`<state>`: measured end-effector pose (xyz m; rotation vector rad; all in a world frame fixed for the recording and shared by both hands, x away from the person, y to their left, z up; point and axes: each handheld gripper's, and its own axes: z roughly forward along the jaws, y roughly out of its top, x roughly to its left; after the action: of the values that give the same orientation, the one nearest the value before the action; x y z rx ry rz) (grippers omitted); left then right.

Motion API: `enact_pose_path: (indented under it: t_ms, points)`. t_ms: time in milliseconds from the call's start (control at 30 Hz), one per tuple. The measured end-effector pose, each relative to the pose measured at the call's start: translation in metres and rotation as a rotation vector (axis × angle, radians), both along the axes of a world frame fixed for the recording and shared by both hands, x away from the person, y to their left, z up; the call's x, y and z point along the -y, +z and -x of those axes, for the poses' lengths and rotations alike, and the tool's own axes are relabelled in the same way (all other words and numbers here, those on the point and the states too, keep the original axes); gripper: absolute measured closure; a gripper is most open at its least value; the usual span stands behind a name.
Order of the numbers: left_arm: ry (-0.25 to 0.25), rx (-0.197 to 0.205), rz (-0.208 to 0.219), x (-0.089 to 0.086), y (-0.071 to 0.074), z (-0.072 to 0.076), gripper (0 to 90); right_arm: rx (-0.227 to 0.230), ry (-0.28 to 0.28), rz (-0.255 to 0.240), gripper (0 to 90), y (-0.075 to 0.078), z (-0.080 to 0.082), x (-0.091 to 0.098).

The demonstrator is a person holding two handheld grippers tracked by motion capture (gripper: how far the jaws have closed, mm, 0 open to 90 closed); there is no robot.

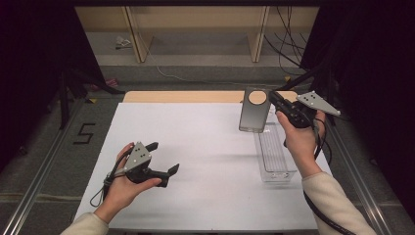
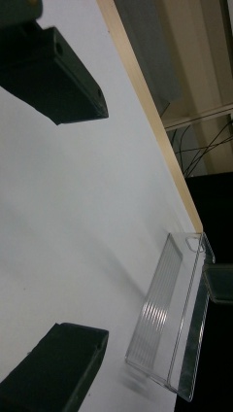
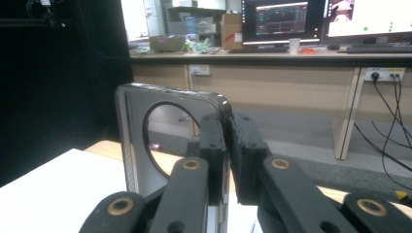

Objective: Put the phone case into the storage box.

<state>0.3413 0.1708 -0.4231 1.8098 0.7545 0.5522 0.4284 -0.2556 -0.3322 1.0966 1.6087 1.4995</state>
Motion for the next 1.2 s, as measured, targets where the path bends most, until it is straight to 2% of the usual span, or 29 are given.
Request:
enact_pose_path:
  t_ms: [533, 1200]
  points:
    - [0.000, 0.000, 0.001, 0.000, 0.000, 0.000, 0.6, 0.023, -0.047, -0.005, 85.1, 0.005, -0.005, 0.012]
    - [0.000, 0.001, 0.003, 0.000, 0.000, -0.001, 0.6, 0.029, -0.087, -0.004, 85.1, 0.007, -0.011, 0.022]
